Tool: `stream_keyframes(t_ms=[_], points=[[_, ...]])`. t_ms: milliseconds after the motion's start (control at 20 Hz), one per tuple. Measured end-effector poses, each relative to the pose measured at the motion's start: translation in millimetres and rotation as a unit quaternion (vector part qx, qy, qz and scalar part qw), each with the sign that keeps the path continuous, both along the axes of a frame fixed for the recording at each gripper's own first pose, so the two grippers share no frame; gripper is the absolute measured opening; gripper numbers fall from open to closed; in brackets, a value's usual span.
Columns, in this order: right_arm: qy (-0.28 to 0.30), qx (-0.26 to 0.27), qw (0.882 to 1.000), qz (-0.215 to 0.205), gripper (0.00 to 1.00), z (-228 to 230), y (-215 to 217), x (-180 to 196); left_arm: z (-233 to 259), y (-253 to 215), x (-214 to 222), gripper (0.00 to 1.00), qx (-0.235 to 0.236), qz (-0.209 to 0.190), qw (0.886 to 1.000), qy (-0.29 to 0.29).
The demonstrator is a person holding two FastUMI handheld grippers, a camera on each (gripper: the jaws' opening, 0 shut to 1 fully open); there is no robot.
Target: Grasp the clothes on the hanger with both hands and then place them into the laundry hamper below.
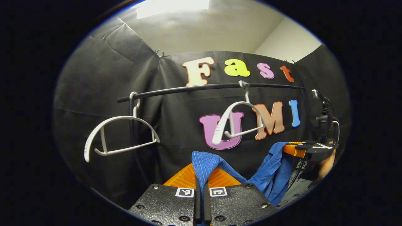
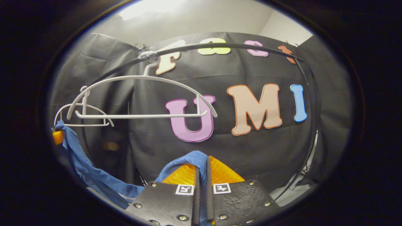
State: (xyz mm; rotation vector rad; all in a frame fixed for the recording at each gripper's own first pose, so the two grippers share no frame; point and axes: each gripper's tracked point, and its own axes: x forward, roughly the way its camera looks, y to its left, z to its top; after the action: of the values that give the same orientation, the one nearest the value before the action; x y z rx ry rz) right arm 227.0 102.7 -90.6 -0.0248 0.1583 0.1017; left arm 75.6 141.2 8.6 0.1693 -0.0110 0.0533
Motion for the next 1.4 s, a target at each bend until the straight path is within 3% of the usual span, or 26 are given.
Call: stream_keyframes(t_ms=[450, 850, 1150, 1400], points=[[-0.050, 0.045, 0.997, -0.044, 0.08, 71, -34, -76, 0, -81, 14, 0.04, -0.033, -0.046, 0.998, -0.009], [-0.092, 0.052, 0.993, -0.048, 0.08, 117, -46, -89, 16, -119, 43, 0.04, -0.045, -0.053, 0.997, -0.038], [-0.092, 0.066, 0.993, -0.035, 0.08, 102, -37, -72, 1, -115, 63, 0.04, -0.039, -0.041, 0.997, -0.056], [-0.048, 0.062, 0.997, -0.020, 0.08, 42, -21, -45, -49, -102, 83, 0.04, -0.033, -0.026, 0.999, -0.021]])
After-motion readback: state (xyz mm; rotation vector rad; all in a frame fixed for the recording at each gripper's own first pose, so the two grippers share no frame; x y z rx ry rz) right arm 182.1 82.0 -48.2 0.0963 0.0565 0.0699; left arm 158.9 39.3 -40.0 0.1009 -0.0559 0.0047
